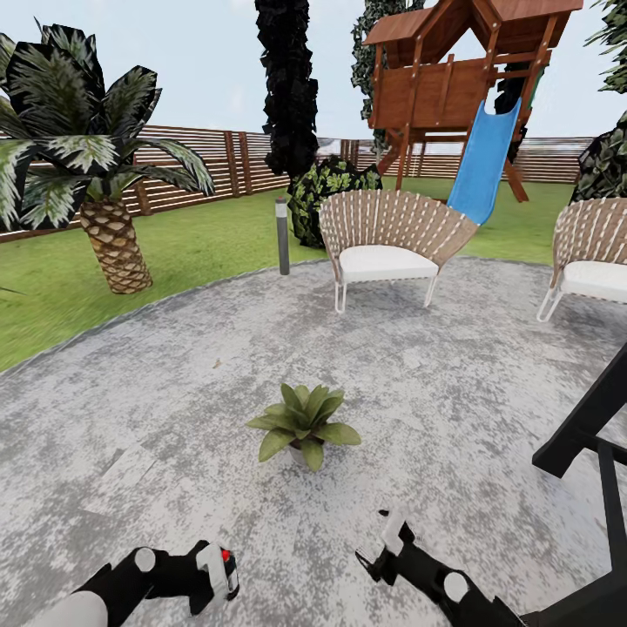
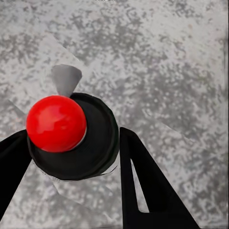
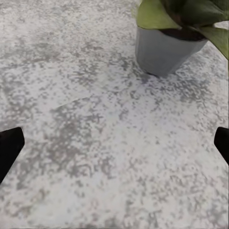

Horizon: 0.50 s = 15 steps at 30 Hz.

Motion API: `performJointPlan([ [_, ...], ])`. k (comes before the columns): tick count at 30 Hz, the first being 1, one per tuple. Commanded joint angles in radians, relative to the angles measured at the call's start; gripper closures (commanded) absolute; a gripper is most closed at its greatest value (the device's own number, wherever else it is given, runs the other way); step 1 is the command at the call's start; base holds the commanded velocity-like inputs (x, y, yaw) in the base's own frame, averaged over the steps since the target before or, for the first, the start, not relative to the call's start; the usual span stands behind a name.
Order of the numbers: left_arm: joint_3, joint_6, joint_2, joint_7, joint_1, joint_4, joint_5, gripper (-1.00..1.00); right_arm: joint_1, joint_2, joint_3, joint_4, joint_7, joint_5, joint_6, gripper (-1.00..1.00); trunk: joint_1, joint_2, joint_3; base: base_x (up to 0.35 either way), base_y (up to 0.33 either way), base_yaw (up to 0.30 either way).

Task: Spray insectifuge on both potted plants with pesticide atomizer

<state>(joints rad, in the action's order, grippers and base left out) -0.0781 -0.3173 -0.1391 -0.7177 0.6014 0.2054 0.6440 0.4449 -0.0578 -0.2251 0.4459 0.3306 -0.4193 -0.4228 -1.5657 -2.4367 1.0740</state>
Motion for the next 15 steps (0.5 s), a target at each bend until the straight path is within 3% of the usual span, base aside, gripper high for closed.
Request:
performJointPlan([
  [1, -0.009, 0.009, 0.0, -0.028, 0.012, 0.01, 0.013, 1.0, 0.001, 0.0, 0.0, 0.014, 0.035, -0.011, 0.012, -1.0, 0.0, 0.0, 0.001, 0.0, 0.0, 0.0],
  [3, -0.009, 0.046, 0.003, -0.142, 0.035, 0.075, 0.056, 1.0, 0.003, 0.002, 0.0, 0.062, 0.163, -0.044, 0.038, -1.0, 0.0, 0.0, 0.001, 0.0, 0.0, 0.0],
  [6, -0.009, 0.101, 0.005, -0.214, 0.039, 0.133, 0.092, 1.0, 0.003, 0.007, 0.0, 0.097, 0.236, -0.085, 0.044, -1.0, 0.0, 0.0, 0.001, 0.0, 0.0, 0.0],
  [14, -0.009, 0.124, 0.014, -0.232, 0.037, 0.147, 0.164, 1.0, 0.003, 0.011, -0.001, 0.107, 0.259, -0.093, 0.044, -1.0, 0.0, 0.0, 0.001, 0.0, 0.0, 0.0],
  [15, -0.009, 0.124, 0.016, -0.231, 0.036, 0.147, 0.172, 1.0, 0.003, 0.011, -0.001, 0.108, 0.26, -0.093, 0.044, 1.0, 0.0, 0.0, 0.001, 0.0, 0.0, 0.0],
])
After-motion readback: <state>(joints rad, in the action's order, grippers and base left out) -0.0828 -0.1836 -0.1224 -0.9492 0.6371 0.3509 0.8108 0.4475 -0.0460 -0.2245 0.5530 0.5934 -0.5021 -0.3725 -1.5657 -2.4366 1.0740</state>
